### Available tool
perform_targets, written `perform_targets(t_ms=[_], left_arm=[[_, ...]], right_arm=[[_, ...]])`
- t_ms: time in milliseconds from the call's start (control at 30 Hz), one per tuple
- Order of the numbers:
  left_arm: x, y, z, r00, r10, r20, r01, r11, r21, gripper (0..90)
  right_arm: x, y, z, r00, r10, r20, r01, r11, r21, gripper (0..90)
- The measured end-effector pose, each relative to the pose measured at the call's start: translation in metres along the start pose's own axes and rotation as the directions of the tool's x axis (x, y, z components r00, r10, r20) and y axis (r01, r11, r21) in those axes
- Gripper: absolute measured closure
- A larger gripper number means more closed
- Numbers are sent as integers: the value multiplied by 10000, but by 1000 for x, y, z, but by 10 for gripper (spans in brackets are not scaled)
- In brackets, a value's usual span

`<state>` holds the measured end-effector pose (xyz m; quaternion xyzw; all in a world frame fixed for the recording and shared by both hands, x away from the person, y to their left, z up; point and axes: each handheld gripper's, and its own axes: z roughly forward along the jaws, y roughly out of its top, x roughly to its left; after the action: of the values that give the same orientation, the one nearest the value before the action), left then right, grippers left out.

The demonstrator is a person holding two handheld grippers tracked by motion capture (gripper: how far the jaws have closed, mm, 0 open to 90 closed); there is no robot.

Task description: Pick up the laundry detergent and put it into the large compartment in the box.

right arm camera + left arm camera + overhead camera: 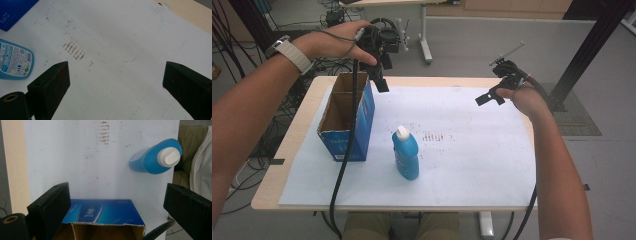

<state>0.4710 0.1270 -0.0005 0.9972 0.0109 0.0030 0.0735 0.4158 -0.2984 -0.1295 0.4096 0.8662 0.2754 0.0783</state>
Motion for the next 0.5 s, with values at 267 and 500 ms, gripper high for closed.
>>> perform_targets(t_ms=[267, 500], left_arm=[[1, -1, 1, 10000, 3, -4, -3, 10000, -8, 77], [2, -2, 1, 10000, 54, 9, -54, 9999, -87, 77]], right_arm=[[0, 1, 1, 10000, -25, -39, 25, 10000, -1, 72], [-1, -1, -1, 10000, 12, -46, -12, 10000, -25, 72]])
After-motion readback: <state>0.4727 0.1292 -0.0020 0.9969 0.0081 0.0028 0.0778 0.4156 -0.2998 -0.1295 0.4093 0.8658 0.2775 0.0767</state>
